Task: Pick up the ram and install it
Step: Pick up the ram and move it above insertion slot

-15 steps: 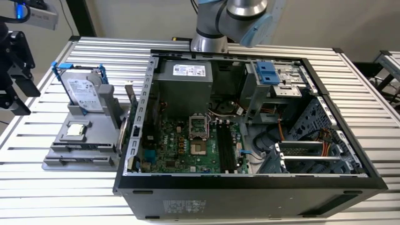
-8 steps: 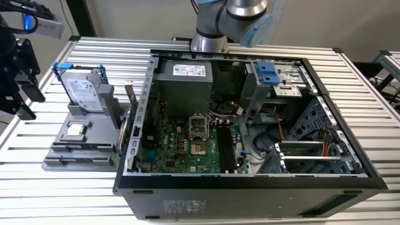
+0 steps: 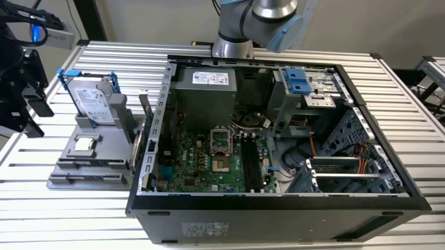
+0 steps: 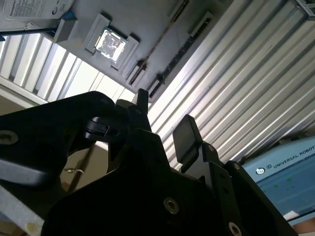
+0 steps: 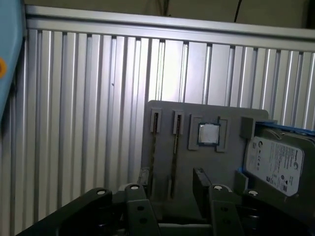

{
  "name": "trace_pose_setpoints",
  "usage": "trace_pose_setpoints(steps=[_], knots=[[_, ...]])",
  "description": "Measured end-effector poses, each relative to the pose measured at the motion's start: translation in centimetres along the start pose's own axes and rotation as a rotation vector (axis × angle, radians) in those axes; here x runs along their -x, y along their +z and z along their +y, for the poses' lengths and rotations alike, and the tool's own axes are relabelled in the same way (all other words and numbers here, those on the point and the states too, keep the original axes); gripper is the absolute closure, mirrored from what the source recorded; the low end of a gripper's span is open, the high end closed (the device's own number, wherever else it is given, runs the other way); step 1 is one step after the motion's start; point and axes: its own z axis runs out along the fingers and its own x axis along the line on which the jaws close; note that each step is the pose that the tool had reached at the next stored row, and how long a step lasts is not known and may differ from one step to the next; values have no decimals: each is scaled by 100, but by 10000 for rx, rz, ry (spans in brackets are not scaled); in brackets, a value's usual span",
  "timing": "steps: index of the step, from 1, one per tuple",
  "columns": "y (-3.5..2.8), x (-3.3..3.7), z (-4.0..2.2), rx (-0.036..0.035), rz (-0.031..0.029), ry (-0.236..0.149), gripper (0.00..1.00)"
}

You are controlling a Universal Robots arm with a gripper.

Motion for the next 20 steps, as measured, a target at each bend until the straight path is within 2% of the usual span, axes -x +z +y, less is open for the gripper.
trace_pose_setpoints(steps=[4, 7, 12, 20], knots=[[49, -1, -1, -15, -53, -2, 0], [91, -3, -2, -25, -60, -2, 0], [153, -4, -3, -20, 36, -2, 0], [298, -7, -6, -19, 45, 0, 0]])
